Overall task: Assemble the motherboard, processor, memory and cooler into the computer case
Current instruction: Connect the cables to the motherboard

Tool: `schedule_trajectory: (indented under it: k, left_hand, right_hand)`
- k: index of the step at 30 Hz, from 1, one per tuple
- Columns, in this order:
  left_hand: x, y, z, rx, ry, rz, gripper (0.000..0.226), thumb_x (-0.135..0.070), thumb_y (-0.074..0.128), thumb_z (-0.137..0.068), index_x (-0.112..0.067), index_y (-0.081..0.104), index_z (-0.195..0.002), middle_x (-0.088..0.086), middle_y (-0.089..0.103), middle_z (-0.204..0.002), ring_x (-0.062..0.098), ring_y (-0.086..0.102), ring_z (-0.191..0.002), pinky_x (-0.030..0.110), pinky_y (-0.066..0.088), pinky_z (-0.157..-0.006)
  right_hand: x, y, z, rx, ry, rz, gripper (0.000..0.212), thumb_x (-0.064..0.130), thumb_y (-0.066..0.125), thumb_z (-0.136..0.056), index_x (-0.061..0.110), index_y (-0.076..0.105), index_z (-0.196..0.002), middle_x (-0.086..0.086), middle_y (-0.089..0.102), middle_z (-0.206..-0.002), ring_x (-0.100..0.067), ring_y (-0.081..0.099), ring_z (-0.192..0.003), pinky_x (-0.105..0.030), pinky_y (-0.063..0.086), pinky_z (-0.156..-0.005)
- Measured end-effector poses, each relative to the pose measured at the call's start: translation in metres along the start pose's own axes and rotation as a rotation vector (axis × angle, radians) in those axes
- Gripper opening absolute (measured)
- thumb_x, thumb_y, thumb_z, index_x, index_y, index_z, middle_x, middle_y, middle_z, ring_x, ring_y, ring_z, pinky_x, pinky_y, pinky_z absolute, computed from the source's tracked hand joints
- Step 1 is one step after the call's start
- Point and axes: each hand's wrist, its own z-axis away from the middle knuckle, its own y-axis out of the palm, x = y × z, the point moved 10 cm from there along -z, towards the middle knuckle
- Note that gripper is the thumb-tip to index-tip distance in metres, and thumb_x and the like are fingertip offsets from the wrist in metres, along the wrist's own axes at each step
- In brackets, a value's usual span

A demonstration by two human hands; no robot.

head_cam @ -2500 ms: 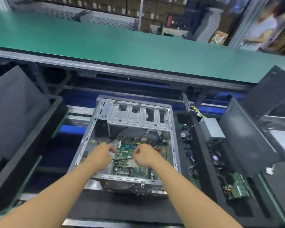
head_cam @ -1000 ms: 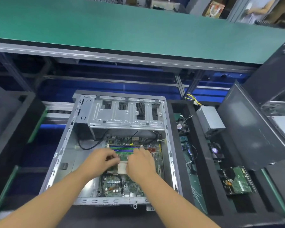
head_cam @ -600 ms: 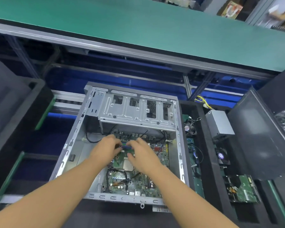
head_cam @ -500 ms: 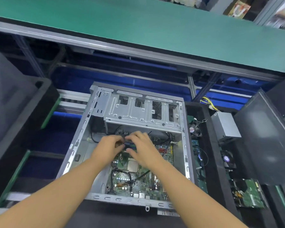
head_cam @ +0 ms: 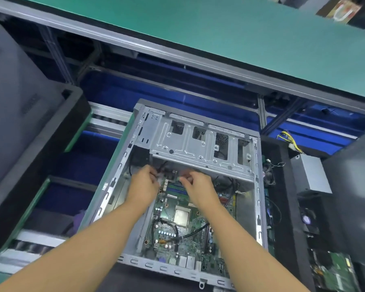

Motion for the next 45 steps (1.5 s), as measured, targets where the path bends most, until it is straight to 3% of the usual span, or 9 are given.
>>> schedule_trajectory:
  k: [4,9,13,19,22,26,31,35,45]
  left_hand:
    - [0.017,0.018,-0.001,0.119,-0.085,-0.144,0.025,-0.022,0.056,-0.094,-0.013,0.06,-0.117,0.002,0.064,-0.102,0.008,0.056,-0.075,0.019,0.043,-0.061]
    - [0.012,0.033,-0.002,0.198,-0.02,-0.177,0.045,-0.025,0.051,-0.095,-0.016,0.05,-0.14,0.014,0.039,-0.146,0.028,0.043,-0.131,0.035,0.037,-0.109]
    - [0.017,0.042,-0.002,0.265,-0.065,-0.194,0.055,-0.033,0.048,-0.095,-0.021,0.038,-0.148,0.011,0.028,-0.149,0.029,0.039,-0.133,0.035,0.034,-0.109]
    - [0.02,0.044,-0.002,0.279,-0.085,-0.179,0.057,-0.034,0.049,-0.093,-0.027,0.036,-0.148,0.01,0.031,-0.143,0.029,0.041,-0.128,0.035,0.039,-0.106]
    - [0.023,0.043,-0.002,0.27,-0.117,-0.179,0.056,-0.035,0.049,-0.094,-0.022,0.038,-0.148,0.009,0.031,-0.145,0.027,0.043,-0.127,0.037,0.041,-0.105]
    - [0.023,0.039,-0.002,0.246,-0.125,-0.206,0.053,-0.036,0.05,-0.093,-0.024,0.043,-0.144,0.007,0.037,-0.138,0.025,0.049,-0.119,0.04,0.044,-0.102]
    - [0.022,0.035,-0.001,0.23,-0.132,-0.205,0.05,-0.035,0.051,-0.092,-0.026,0.047,-0.141,0.006,0.039,-0.136,0.025,0.049,-0.119,0.04,0.046,-0.1]
    - [0.02,0.034,0.0,0.226,-0.139,-0.209,0.05,-0.035,0.053,-0.092,-0.023,0.048,-0.14,0.004,0.04,-0.136,0.024,0.047,-0.12,0.041,0.046,-0.1]
    - [0.017,0.034,0.001,0.24,-0.139,-0.24,0.048,-0.034,0.051,-0.094,-0.024,0.046,-0.141,0.005,0.038,-0.139,0.025,0.044,-0.125,0.041,0.043,-0.102]
  right_hand:
    - [-0.022,-0.002,-0.006,-0.018,0.138,0.008,0.03,0.04,0.058,-0.101,0.022,0.058,-0.078,0.005,0.049,-0.049,-0.008,0.043,-0.042,-0.019,0.031,-0.042]
    - [-0.029,0.006,-0.008,-0.034,0.18,-0.14,0.025,0.034,0.066,-0.097,0.011,0.072,-0.093,0.0,0.07,-0.07,-0.003,0.063,-0.057,-0.013,0.048,-0.057]
    - [-0.034,0.006,-0.008,-0.04,0.228,-0.208,0.035,0.035,0.068,-0.096,0.001,0.076,-0.102,-0.013,0.076,-0.104,-0.032,0.07,-0.1,-0.037,0.055,-0.09]
    - [-0.044,0.006,-0.011,-0.043,0.314,-0.227,0.035,0.041,0.069,-0.094,0.009,0.077,-0.107,-0.008,0.076,-0.099,-0.027,0.07,-0.095,-0.015,0.048,-0.066]
    - [-0.039,0.012,-0.021,0.018,0.355,-0.26,0.041,0.047,0.063,-0.096,0.009,0.073,-0.11,-0.008,0.075,-0.098,-0.025,0.067,-0.096,-0.025,0.049,-0.081]
    - [-0.006,0.025,-0.031,0.121,0.184,0.196,0.046,0.054,0.045,-0.103,0.015,0.068,-0.108,0.004,0.051,-0.058,-0.011,0.049,-0.053,-0.025,0.035,-0.052]
    - [0.018,0.046,-0.036,0.218,0.004,0.288,0.027,0.041,0.044,-0.106,0.03,0.056,-0.128,-0.002,0.065,-0.082,-0.025,0.064,-0.078,-0.031,0.049,-0.075]
    - [0.012,0.046,-0.039,0.183,0.015,0.23,0.022,0.04,0.048,-0.105,0.032,0.058,-0.122,0.003,0.061,-0.075,-0.014,0.055,-0.061,-0.027,0.046,-0.07]
    - [0.013,0.044,-0.036,0.06,-0.007,0.031,0.016,0.027,0.064,-0.098,0.023,0.071,-0.112,-0.002,0.072,-0.108,-0.02,0.065,-0.091,-0.029,0.052,-0.084]
